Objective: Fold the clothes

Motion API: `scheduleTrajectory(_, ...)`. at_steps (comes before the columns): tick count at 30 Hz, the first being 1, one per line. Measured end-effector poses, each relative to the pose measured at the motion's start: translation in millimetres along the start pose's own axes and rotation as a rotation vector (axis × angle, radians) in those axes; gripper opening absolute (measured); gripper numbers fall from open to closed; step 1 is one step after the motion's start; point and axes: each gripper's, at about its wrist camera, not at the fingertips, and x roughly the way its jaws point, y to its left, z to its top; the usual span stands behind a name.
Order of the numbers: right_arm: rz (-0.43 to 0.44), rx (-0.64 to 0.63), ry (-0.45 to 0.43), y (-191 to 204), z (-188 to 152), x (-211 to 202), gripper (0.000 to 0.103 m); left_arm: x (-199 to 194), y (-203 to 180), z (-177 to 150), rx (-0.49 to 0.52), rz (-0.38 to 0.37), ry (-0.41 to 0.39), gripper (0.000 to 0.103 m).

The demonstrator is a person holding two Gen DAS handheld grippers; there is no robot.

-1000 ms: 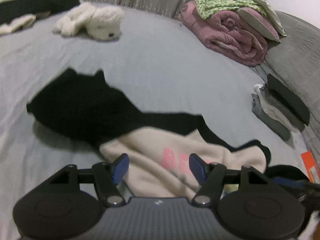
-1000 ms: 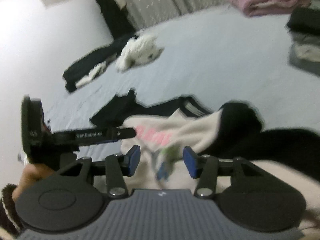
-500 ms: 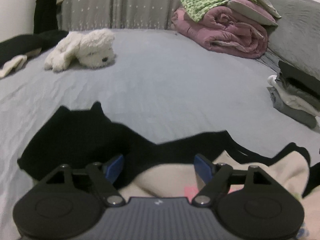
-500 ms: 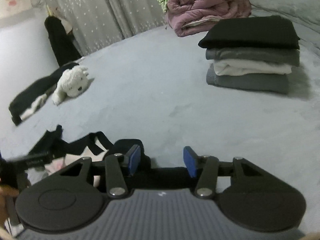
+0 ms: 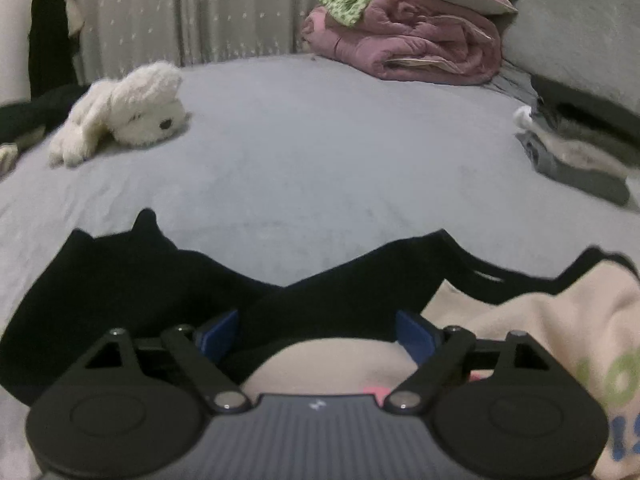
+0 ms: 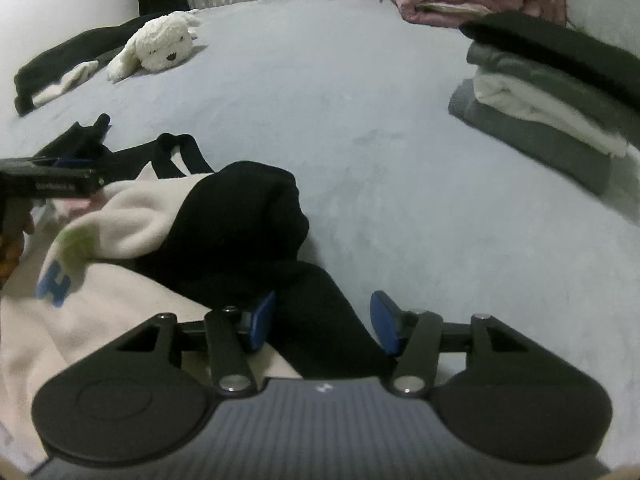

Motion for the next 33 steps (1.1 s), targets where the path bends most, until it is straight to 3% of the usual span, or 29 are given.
scheduleTrajectory(3, 0.006, 0.0, -0.006, 2, -1, -1, 0.041, -1, -4, -2, 0.004, 0.016, -0.014, 0.083)
scheduleTrajectory(5, 0.02, -0.017, -0.008, 7, -1, -2, 0.018, -3, -4, -4, -0.002, 0.016, -0.031, 0.076)
scheduleTrajectory(6, 0.022, -0.028, -0.009, 11, 0, -2, 0.014, -3, -7, -4, 0.003, 0.022, -0.039, 0.071)
scheduleTrajectory(7, 0.016, -0.041, -0.012, 15, 0, -2, 0.014, -4, -9, -5, 0.009, 0.027, -0.047, 0.068)
scheduleTrajectory(11, -0.048, -0.088, -0.033, 29, 0, -1, 0.013, -6, -16, -5, 0.047, 0.055, -0.062, 0.036)
scheduleTrajectory(15, -0.082, -0.058, -0.049, 26, 5, 0, 0.011, -7, -14, -3, 0.024, 0.078, -0.066, 0.019)
scheduleTrajectory(26, -0.26, -0.016, -0.194, 28, 29, -7, 0.009, -28, -1, 11, -0.108, 0.129, -0.173, 0.007)
scheduleTrajectory(33, -0.362, 0.059, -0.344, 21, 47, -20, 0.009, -44, -1, 11, -0.095, 0.202, -0.271, 0.006)
